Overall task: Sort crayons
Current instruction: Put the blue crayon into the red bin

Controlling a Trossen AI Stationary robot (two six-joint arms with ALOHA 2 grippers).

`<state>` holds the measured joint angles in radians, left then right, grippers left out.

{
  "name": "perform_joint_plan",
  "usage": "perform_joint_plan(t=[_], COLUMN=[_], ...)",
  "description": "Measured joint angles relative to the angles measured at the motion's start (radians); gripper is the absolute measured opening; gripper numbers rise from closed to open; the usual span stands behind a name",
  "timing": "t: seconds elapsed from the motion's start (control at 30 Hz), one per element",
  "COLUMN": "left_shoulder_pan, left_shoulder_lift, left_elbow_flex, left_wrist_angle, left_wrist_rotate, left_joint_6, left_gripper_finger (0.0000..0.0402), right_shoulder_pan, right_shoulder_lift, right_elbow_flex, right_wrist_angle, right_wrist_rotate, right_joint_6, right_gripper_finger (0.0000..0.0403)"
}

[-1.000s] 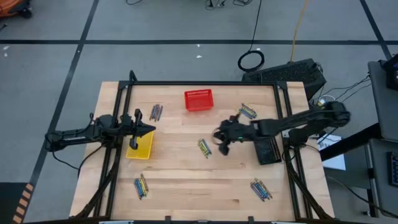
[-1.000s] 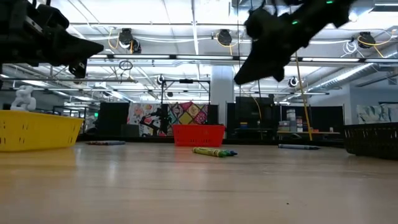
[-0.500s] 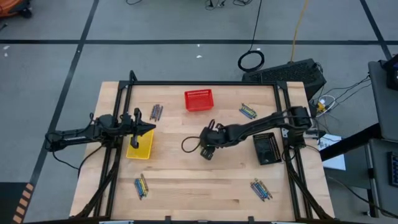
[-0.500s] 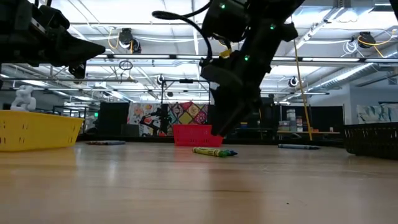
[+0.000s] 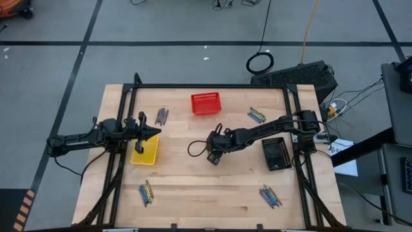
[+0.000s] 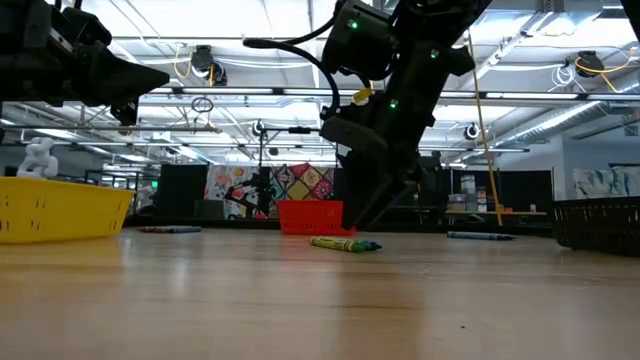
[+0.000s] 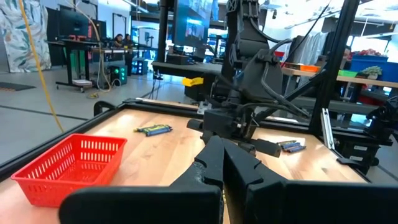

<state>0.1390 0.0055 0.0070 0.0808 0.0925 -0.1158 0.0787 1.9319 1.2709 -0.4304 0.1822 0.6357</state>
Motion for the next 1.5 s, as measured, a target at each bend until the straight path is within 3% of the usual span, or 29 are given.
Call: perform_joint_plan(t=[0.57, 0.7, 0.83, 0.9, 1.03, 1.17, 1.37, 1.5], left_shoulder_pan=[0.0, 0.0, 0.0, 0.0, 0.0, 0.0, 0.0, 0.0], left_shoulder_lift=[0.0, 0.0, 0.0, 0.0, 0.0, 0.001, 0.001, 0.001], left_elbow_flex=[0.0, 0.0, 0.0, 0.0, 0.0, 0.0, 0.0, 0.0], left_wrist_angle=[0.0, 0.0, -0.004, -0.01, -0.011, -0.016, -0.015, -0.007], left_wrist_rotate=[0.0, 0.0, 0.0, 0.0, 0.0, 0.0, 0.0, 0.0], left_joint_6=[0.0, 0.0, 0.0, 0.0, 0.0, 0.001, 0.001, -0.002], left_gripper_finger=[0.0, 0.0, 0.0, 0.0, 0.0, 0.0, 0.0, 0.0], right_shoulder_pan=[-0.006, -0.008, -0.008, -0.013, -0.073, -0.192, -0.404, -0.489], right_shoulder_lift=[0.042, 0.041, 0.037, 0.024, -0.035, -0.094, -0.032, 0.027], right_elbow_flex=[0.002, 0.003, 0.003, 0.003, 0.022, 0.129, 0.225, 0.268], right_wrist_angle=[-0.054, -0.116, -0.168, -0.198, -0.265, -0.212, 0.001, 0.003], right_wrist_rotate=[0.0, 0.001, 0.0, 0.001, -0.01, -0.005, -0.228, -0.231], right_joint_6=[0.034, 0.034, 0.022, -0.013, -0.157, -0.422, -0.81, -1.023], right_gripper_finger=[0.0135, 0.0094, 0.002, 0.001, 0.0009, 0.0004, 0.0002, 0.0003])
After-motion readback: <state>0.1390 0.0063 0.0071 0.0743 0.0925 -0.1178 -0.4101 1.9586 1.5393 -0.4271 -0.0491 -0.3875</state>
